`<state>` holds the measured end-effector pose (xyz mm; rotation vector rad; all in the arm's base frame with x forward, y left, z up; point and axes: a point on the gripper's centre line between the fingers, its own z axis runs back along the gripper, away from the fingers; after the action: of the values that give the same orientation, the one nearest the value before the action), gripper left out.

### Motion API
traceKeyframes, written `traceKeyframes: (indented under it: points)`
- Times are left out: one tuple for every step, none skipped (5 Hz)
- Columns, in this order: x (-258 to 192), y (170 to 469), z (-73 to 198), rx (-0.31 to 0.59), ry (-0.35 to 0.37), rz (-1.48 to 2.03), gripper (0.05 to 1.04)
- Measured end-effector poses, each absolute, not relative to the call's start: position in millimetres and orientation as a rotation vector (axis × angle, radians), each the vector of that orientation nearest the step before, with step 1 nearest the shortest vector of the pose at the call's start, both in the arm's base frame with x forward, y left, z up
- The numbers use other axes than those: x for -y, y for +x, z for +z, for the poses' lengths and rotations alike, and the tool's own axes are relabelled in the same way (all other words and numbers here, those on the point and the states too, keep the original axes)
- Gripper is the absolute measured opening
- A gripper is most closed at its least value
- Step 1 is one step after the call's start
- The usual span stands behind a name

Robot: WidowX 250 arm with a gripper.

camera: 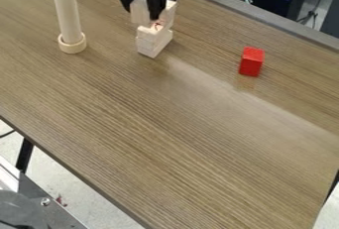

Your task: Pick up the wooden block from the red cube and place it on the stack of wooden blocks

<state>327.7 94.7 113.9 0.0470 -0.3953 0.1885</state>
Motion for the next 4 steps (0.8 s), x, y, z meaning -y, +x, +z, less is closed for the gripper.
traceKeyframes:
  points:
    - [-95.6,328.3,109.3,0.384,0.049,0.188,0.562]
    - [-95.9,329.2,109.7,0.390,0.052,0.184,0.562]
    - [-97.2,330.4,110.3,0.399,0.060,0.179,0.562]
    - [-97.8,332.2,108.7,0.406,0.062,0.178,0.562]
